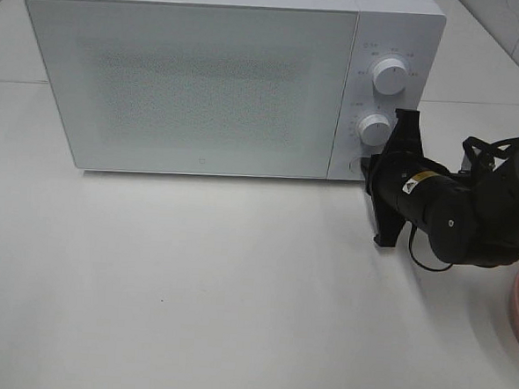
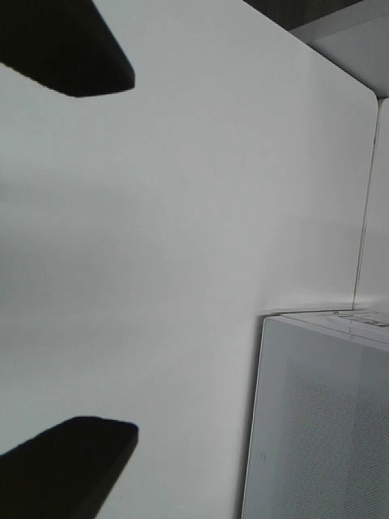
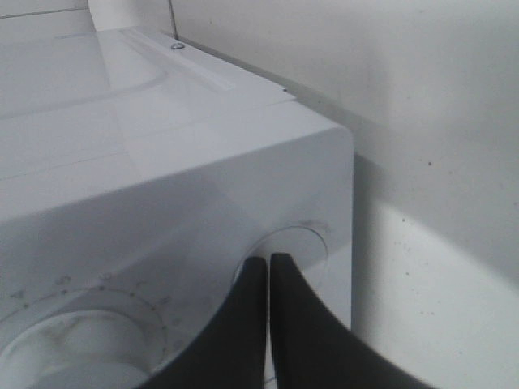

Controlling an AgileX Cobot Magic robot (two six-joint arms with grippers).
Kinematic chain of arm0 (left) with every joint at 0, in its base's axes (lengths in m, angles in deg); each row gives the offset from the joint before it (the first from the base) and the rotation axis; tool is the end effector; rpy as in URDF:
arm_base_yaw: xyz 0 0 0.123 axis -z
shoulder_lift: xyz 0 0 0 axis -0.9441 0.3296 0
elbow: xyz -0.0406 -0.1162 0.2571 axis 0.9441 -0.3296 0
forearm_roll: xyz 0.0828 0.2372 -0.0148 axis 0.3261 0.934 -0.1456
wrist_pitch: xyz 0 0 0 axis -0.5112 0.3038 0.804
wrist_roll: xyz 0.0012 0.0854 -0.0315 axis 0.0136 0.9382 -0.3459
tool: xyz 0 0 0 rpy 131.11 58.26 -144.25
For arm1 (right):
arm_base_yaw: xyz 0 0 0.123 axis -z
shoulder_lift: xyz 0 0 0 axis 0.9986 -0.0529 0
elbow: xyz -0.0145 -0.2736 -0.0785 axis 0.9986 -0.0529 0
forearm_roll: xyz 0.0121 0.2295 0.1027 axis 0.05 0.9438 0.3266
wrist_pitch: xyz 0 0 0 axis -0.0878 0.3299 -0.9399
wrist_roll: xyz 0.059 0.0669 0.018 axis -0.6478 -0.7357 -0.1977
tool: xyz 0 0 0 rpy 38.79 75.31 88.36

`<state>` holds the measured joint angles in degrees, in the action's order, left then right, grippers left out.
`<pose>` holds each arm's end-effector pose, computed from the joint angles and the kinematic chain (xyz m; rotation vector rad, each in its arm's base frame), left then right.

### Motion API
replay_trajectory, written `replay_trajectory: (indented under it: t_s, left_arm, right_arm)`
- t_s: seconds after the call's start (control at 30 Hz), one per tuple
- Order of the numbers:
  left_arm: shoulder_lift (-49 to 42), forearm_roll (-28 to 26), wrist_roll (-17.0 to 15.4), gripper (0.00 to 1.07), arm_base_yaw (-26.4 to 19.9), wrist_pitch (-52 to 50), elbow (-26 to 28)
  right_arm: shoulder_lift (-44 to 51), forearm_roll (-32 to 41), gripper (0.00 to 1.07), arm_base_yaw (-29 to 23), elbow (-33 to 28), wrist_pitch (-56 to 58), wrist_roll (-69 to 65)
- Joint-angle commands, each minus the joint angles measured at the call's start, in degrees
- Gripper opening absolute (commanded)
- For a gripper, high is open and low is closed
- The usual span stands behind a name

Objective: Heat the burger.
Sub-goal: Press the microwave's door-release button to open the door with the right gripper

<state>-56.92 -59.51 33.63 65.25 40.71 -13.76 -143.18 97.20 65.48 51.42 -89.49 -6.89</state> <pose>-0.0078 -0.0080 0.2797 -0.0979 2.0423 -0.0515 0.3326 0.1134 0.0841 1.4270 1.5973 1.1562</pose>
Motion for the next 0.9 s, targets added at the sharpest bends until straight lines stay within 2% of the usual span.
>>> replay_trajectory:
  t_s: [0.03, 0.37, 0.6, 0.9]
  left_arm:
    - [-0.1, -0.1, -0.2, 1.00, -0.2, -0.9, -0.1]
    - [-0.1, -0.1, -0.2, 1.00, -0.2, -0.9, -0.1]
    - [-0.1, -0.1, -0.2, 1.00, -0.2, -0.9, -0.1]
    - [-0.1, -0.1, -0.2, 1.00, -0.2, -0.9, -0.1]
  right_arm:
    - [0.1, -0.3, 0.02, -0.2, 0.9, 0.3, 0.6]
    - [-2.2, 1.3, 0.03, -0.2, 2.2, -0.3, 0.2]
    - [-3.3, 2.4, 0.03, -0.2, 2.9, -8.3, 2.8]
    - [-3.3, 5.7, 0.03, -0.2, 2.9, -10.3, 3.3]
